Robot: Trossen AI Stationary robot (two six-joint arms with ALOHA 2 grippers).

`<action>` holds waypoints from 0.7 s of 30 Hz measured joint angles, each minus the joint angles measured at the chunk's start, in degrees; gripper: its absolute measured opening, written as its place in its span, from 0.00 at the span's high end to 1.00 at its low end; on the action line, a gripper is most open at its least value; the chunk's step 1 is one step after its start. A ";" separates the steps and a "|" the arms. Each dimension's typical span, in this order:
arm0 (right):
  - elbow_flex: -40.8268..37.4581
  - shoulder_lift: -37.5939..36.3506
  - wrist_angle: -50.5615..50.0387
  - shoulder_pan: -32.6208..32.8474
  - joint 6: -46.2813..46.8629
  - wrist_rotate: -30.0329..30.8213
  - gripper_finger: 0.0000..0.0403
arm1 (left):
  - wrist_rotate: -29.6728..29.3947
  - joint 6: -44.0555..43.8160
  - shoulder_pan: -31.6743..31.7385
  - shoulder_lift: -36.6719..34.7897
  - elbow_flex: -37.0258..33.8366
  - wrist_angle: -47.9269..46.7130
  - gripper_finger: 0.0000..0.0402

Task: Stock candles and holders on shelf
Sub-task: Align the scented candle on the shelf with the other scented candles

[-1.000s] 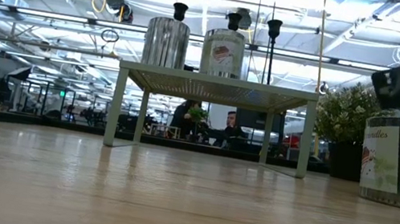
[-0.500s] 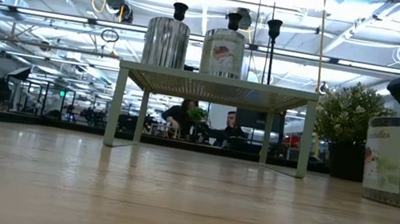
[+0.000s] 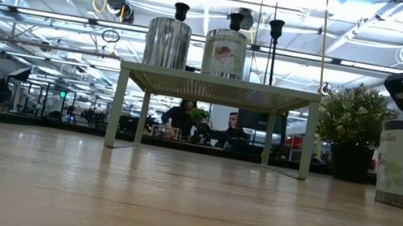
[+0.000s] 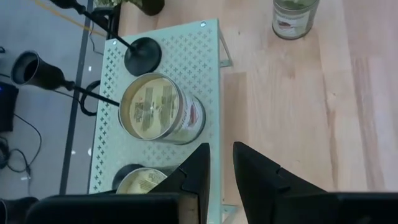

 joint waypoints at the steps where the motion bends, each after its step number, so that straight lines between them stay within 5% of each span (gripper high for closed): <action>1: 0.00 -0.01 0.21 0.00 -0.55 0.49 0.98 | 0.02 -0.41 -0.08 0.00 0.00 0.00 0.81; 12: 2.99 -1.18 8.93 -5.62 3.75 -1.64 0.99 | 0.50 -3.13 -0.80 0.02 -0.02 -0.65 0.81; 21: 22.38 0.41 4.59 -10.27 -1.28 10.32 0.99 | 0.57 -6.65 -2.15 0.02 -0.04 -1.38 0.81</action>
